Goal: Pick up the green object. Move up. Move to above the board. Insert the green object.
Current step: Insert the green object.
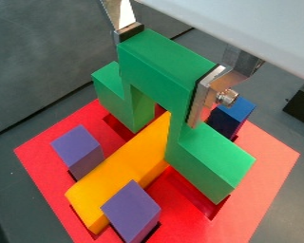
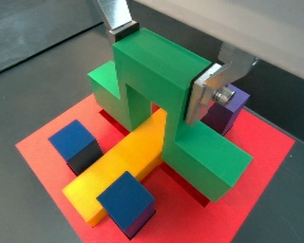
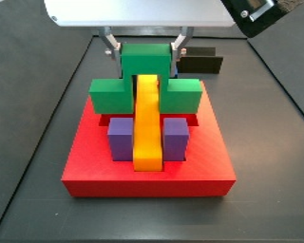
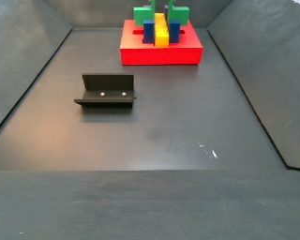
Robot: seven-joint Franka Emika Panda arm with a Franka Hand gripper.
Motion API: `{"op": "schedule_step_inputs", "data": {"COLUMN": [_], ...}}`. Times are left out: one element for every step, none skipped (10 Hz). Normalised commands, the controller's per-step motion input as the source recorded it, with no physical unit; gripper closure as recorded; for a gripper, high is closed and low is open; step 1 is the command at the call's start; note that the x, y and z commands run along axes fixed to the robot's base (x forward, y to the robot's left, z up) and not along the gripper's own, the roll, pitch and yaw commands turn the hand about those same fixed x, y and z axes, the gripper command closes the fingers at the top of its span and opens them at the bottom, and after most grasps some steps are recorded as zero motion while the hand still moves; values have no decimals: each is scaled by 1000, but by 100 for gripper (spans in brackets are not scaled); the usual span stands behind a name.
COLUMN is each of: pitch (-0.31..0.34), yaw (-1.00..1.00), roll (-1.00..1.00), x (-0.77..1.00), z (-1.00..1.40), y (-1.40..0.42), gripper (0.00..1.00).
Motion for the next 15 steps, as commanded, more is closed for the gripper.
{"op": "schedule_step_inputs", "data": {"pitch": [-71,-60,-54,-59,-69,-97,-107,-107,-106,-89,-81,-123,-146,-137,-131], "yaw": [23,0,0,0,0,-20,-34,0,0,0,0,-40,-89,-71,-43], "roll": [0,0,0,29,30,0,0,0,0,0,0,-74,-114,-126,-126], "x": [203,160,154,91,46,49,69,0,29,0,0,0,0,0,0], "z": [-77,-97,-126,-203,-237,-251,-254,-269,-214,-191,-174,-109,-111,-63,-49], "y": [0,0,0,0,0,0,0,0,0,0,-14,0,0,0,0], "gripper": [100,100,100,100,100,100,100,100,100,100,100,100,100,100,100]}}
